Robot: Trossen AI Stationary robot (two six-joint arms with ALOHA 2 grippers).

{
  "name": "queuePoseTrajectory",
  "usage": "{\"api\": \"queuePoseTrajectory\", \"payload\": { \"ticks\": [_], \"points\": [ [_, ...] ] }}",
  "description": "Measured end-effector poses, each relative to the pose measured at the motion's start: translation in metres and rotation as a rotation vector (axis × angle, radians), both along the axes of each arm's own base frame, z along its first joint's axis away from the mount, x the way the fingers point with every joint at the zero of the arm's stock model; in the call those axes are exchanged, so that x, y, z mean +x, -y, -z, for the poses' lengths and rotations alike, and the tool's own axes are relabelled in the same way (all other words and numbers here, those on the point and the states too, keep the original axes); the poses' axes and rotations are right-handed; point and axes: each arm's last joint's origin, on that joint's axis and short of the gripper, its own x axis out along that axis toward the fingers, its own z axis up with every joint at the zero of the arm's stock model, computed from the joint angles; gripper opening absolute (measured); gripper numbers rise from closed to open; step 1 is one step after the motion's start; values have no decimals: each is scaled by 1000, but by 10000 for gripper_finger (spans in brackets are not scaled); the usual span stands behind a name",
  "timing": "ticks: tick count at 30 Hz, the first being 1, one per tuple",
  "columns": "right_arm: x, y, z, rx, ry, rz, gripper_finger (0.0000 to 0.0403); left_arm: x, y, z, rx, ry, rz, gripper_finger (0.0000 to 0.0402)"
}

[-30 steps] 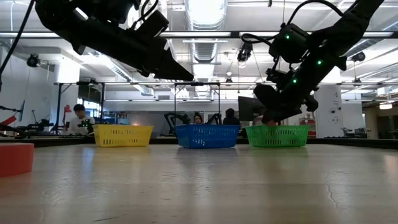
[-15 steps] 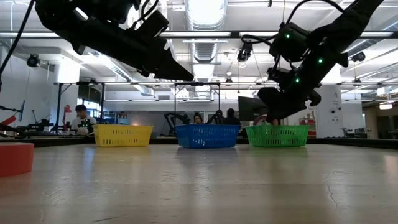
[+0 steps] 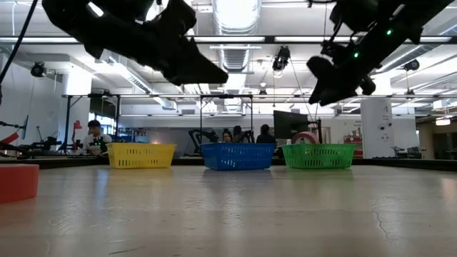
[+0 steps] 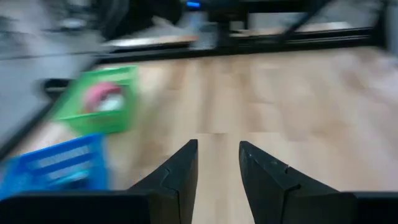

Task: Pick and place Stapler, Stapler remover, tape
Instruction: Put the red tape into the green basket

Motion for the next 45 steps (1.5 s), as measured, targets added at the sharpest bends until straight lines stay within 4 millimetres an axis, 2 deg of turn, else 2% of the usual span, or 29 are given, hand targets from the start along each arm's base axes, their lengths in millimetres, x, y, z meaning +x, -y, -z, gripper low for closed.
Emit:
{"api": "queuePoseTrajectory", "payload": {
  "ticks": [3,7,11,17,23,28,34,45],
  "points": [
    [-5,-4,-8,-13,32,-19,187,4,9,-4,-66,-67,148,119],
    [-9,-5,-14,-38,31,-37,187,1,25,-3,-99,-272,286,119],
    [-10,-5,-15,-41,35,-38,188,-10,45,4,-85,-476,350,119],
    [-10,-4,-15,-48,27,-40,183,-27,78,10,-101,-604,427,119],
    [-10,-4,-15,-49,29,-40,185,-47,98,18,-135,-758,432,119],
    [-10,-4,-15,-49,29,-40,183,-59,106,25,-171,-858,397,119],
    [-10,-4,-15,-49,29,-40,185,-67,111,35,-201,-875,385,119],
    [-9,-4,-15,-35,47,-27,183,-74,107,55,-193,-820,369,118]
  ]
}}
